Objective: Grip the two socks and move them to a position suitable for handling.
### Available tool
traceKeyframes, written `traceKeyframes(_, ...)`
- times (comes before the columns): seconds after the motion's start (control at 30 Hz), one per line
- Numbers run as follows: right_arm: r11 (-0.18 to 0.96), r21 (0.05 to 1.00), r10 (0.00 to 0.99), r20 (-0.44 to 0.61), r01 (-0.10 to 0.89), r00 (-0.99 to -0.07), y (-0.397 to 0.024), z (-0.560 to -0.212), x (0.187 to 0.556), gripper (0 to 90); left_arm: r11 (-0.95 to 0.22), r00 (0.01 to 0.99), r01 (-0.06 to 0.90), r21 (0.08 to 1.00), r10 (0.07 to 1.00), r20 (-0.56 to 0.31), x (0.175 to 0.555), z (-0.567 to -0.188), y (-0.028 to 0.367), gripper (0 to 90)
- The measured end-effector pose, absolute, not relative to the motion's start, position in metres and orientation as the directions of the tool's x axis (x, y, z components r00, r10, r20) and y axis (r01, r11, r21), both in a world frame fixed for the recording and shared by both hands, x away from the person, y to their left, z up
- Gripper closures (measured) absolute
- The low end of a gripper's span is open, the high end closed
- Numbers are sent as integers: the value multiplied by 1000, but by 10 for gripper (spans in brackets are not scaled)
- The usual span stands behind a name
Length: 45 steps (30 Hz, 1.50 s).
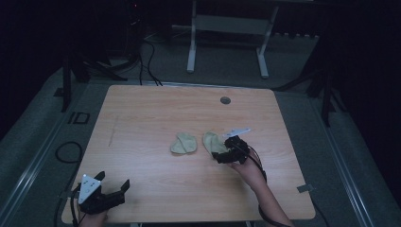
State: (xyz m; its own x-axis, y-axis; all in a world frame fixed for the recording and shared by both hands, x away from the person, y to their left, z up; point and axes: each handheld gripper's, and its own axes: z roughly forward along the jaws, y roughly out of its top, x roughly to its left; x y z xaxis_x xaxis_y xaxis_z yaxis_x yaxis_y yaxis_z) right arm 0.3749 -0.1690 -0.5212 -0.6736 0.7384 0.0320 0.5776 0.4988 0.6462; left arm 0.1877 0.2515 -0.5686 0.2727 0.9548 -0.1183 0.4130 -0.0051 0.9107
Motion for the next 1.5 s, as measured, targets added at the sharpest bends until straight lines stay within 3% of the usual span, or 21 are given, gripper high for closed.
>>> traceKeyframes(0.37,508,619,776,-26,599,-630,-145,-528,412,412,-3,277,414,910,953,-123,187,-569,254,27)
traceKeyframes(0.67,504,589,795,-33,631,-605,-135,-551,419,412,-3,280,419,908,952,-126,188,-569,255,27)
traceKeyframes(0.9,502,617,785,-33,605,-618,-134,-552,411,657,-7,282,423,906,951,-124,187,-570,254,27)
traceKeyframes(1.0,510,614,778,-33,602,-627,-133,-551,410,683,-9,285,423,906,951,-123,187,-570,254,27)
traceKeyframes(1.03,513,614,777,-37,600,-628,-132,-551,410,776,-9,285,425,905,950,-124,186,-570,254,27)
traceKeyframes(1.07,512,615,779,-38,600,-626,-132,-551,410,789,-10,284,426,905,951,-123,186,-570,254,27)
traceKeyframes(1.2,512,600,777,-20,614,-629,-133,-548,411,808,-7,283,427,904,951,-126,187,-570,254,27)
traceKeyframes(1.5,585,620,694,-48,523,-718,-140,-515,389,813,-11,281,420,908,953,-118,186,-569,254,27)
